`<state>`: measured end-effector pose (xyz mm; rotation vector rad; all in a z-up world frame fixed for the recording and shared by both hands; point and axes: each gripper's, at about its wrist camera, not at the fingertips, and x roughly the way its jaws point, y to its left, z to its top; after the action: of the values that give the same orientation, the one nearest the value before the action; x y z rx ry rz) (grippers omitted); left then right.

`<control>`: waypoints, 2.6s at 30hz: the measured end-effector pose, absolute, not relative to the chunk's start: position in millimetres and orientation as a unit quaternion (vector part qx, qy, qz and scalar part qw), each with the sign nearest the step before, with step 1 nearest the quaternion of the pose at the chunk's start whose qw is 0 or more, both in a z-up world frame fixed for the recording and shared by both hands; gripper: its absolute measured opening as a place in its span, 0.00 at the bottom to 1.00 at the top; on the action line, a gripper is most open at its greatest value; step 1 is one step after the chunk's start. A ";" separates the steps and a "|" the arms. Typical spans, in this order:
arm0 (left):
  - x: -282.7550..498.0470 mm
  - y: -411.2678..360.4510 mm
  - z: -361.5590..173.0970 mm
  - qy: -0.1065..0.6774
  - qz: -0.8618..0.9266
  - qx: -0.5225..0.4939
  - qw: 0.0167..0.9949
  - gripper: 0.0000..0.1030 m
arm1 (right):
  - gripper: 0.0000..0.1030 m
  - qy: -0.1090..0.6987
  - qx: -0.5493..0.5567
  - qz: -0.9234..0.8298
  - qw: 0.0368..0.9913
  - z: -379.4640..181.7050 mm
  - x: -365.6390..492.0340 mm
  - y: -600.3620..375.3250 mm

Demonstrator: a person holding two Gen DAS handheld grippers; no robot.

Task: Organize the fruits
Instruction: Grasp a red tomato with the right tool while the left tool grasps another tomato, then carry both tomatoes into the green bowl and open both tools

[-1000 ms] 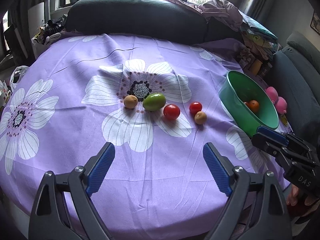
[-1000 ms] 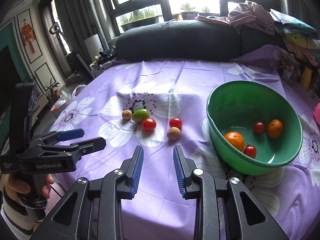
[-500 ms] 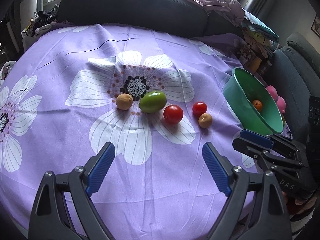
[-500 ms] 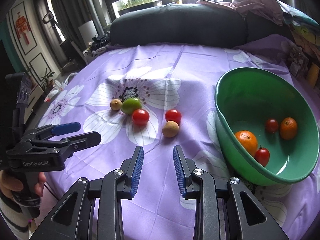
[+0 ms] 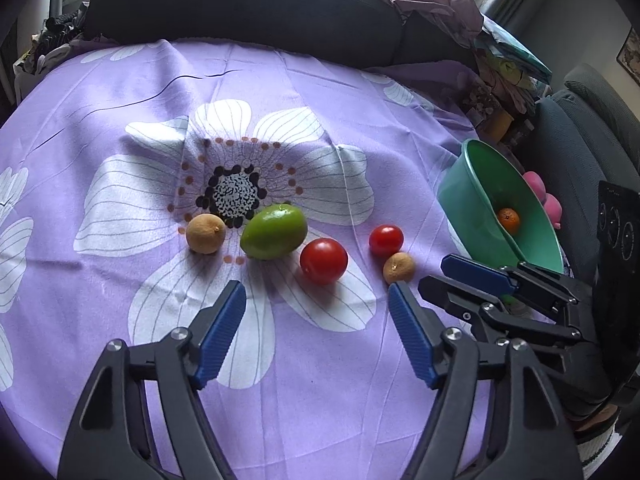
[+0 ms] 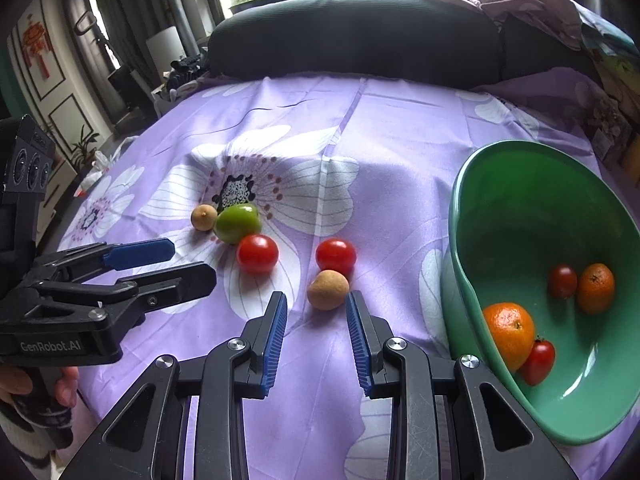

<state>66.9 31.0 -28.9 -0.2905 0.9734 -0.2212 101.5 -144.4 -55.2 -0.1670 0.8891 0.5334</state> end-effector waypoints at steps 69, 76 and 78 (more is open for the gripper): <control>63.4 20.8 -10.7 0.449 -0.089 -0.096 0.884 0.29 | 0.29 0.368 -0.111 0.256 0.887 -20.8 99.2 -144.5; 52.6 15.8 7.4 0.433 -0.103 -0.106 0.889 0.29 | 0.29 0.355 -0.090 0.252 0.896 -9.5 85.0 -161.3; 52.1 15.4 14.5 0.426 -0.105 -0.111 0.892 0.29 | 0.29 0.351 -0.083 0.246 0.900 -5.2 82.7 -169.9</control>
<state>52.1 15.4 14.5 -0.2306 0.8836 -0.2189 82.7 -169.9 -5.2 -0.1715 0.7258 0.5093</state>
